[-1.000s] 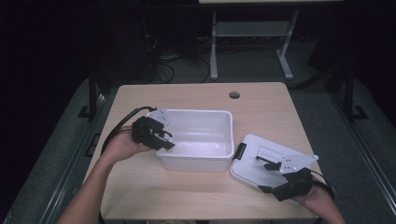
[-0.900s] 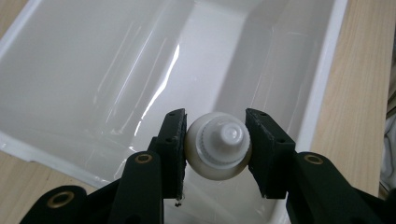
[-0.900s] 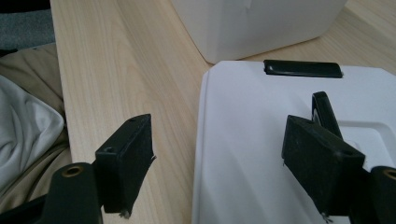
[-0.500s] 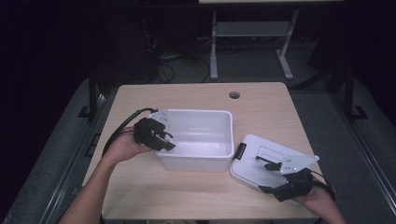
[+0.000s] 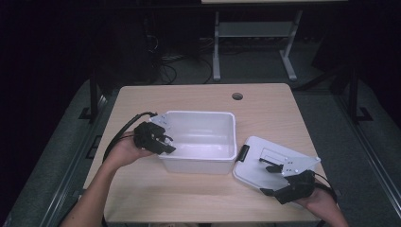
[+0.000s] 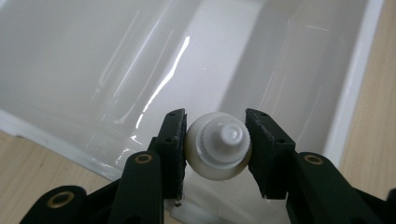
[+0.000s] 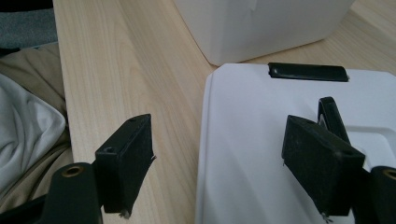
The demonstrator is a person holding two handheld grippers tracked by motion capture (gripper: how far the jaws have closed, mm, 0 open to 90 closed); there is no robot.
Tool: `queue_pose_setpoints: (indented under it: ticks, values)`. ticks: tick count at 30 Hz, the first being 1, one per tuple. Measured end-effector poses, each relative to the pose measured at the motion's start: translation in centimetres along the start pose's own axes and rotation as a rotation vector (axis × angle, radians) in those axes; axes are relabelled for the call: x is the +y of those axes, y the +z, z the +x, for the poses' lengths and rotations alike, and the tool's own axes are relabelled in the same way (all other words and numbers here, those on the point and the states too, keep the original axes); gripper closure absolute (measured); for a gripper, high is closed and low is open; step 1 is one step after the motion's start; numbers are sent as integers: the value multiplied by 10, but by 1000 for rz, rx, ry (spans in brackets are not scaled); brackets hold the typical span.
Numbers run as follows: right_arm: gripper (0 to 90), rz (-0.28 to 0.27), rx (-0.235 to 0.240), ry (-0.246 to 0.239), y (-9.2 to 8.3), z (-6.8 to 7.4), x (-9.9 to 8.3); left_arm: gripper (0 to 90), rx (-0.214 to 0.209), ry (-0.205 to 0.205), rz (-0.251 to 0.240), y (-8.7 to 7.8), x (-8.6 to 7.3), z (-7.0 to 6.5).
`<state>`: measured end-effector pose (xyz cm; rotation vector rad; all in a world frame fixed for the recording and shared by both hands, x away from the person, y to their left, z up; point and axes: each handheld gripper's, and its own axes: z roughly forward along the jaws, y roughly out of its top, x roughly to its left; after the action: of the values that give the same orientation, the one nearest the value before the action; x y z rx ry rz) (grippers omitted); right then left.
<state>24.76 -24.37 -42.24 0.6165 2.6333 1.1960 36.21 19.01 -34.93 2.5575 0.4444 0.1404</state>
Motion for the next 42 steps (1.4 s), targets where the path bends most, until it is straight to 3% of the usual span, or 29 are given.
queue_pose_setpoints:
  ticks: [14, 23, 27, 42]
  values:
    - [241, -3, -2, -3, -1, 0, 0, 596, 22, 35, 23, 6, 6, -2]
    - [241, -15, -2, -1, -2, -1, 0, 590, 18, 27, 33, 12, 10, -1]
    - [241, -16, -3, -7, -2, 0, 1, 578, 22, 18, 12, 8, 10, 1]
    - [241, -12, -10, -14, -1, 1, 2, 587, 21, 35, 11, -2, 11, -4]
